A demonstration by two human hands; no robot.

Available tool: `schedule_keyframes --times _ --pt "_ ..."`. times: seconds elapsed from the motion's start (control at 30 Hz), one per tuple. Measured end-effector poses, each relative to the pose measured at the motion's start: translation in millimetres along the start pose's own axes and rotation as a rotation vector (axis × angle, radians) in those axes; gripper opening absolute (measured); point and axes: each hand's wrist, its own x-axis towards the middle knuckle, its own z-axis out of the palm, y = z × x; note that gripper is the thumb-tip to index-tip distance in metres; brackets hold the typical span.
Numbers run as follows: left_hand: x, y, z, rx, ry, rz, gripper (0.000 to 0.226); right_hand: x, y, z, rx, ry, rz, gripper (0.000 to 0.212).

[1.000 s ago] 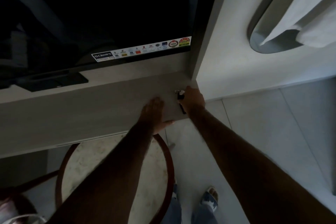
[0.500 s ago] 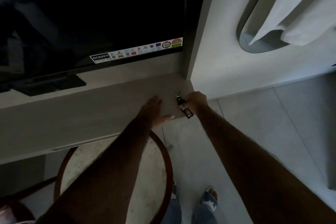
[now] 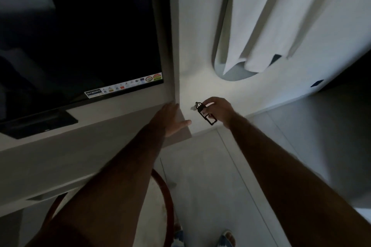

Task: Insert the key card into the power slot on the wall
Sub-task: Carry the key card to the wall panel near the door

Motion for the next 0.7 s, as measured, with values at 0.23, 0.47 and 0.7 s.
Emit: schedule_keyframes --times 0.23,0.47,0.7 --pt "11.9 87.1 -41.6 0.024 0.056 0.163 0.104 -37.1 -22.2 -100.1 -0.095 0.169 -0.118 0.030" --pt "12.7 173.2 -81.9 0.038 0.140 0.301 0.098 -77.1 -38.3 -193.9 0.006 0.208 -0.180 0.028" --pt "16.7 273.2 -110.9 0.069 0.214 0.423 0.102 -123.6 -42.4 -294.1 0.046 0.267 -0.270 0.018"
